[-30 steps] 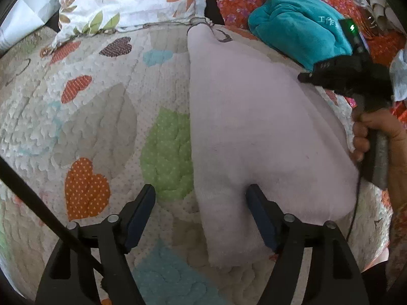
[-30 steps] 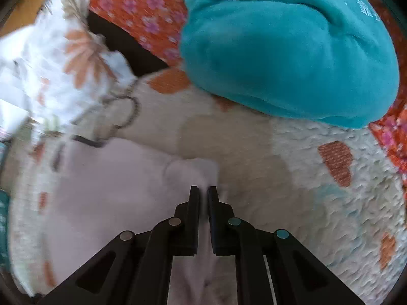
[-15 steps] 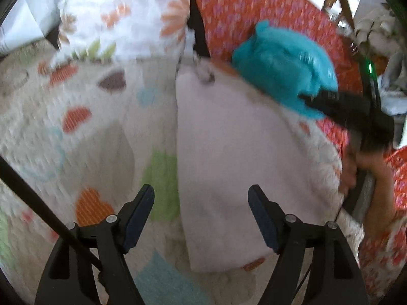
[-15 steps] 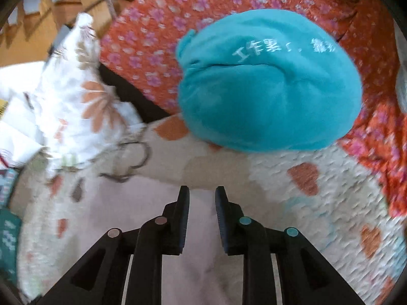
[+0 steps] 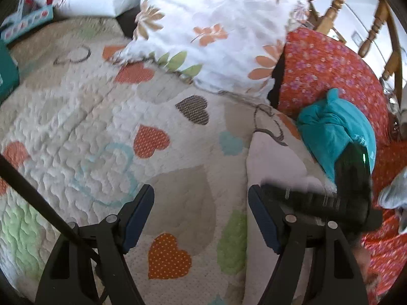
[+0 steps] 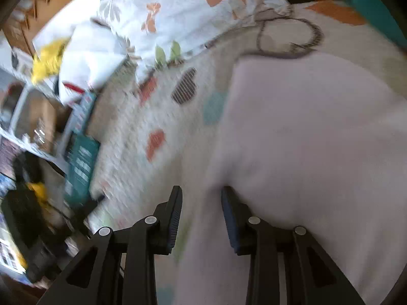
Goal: Fold small clothes
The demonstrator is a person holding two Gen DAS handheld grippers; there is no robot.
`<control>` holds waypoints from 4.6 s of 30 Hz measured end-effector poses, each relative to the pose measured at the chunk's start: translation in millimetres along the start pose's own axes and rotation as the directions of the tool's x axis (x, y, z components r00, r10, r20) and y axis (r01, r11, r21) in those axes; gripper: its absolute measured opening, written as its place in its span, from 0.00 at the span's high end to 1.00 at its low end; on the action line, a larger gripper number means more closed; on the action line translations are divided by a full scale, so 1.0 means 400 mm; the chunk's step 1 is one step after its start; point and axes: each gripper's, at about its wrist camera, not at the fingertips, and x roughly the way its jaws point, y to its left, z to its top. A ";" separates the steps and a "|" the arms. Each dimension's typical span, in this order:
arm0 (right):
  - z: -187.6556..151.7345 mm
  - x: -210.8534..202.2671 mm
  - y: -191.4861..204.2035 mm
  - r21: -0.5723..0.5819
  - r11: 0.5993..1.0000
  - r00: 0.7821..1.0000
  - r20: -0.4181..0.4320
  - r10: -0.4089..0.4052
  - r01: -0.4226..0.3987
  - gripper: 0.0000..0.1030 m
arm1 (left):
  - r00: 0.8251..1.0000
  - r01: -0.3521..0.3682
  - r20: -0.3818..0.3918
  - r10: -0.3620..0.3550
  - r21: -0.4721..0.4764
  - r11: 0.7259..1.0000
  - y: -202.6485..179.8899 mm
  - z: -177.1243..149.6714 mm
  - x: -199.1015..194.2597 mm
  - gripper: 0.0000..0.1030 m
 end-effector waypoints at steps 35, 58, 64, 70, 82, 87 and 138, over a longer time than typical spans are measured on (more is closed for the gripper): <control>-0.213 -0.461 -0.180 0.264 0.925 0.899 0.274 -0.343 0.273 0.42 | 0.974 0.075 -0.216 -0.069 0.021 0.997 -0.056 -0.085 0.109 0.26; -0.228 -0.401 -0.205 0.215 0.915 0.902 0.197 -0.384 0.343 0.32 | 0.941 0.202 -0.269 -0.204 -0.038 0.979 -0.097 -0.125 0.172 0.13; -0.188 -0.312 -0.250 0.208 0.935 0.935 0.153 -0.321 0.287 0.29 | 0.943 0.232 -0.255 -0.215 0.040 0.972 -0.155 -0.138 0.201 0.13; -0.187 -0.378 -0.210 0.234 0.969 0.954 0.264 -0.140 0.077 0.67 | 0.931 0.274 -0.280 -0.234 0.112 0.955 -0.210 -0.120 0.160 0.68; -0.210 -0.492 -0.133 0.197 0.956 0.874 0.395 -0.282 0.219 0.59 | 0.974 0.189 -0.164 -0.154 0.226 0.956 -0.218 -0.150 0.056 0.60; -0.254 -0.406 -0.109 0.181 0.983 0.970 0.237 -0.054 0.011 0.59 | 0.950 0.134 -0.308 -0.050 0.257 0.957 -0.201 -0.202 0.133 0.48; -0.456 -0.493 -0.052 0.200 0.840 0.801 0.254 -0.542 0.505 0.38 | 0.985 -0.094 -0.121 0.122 0.212 0.973 -0.045 -0.303 -0.015 0.00</control>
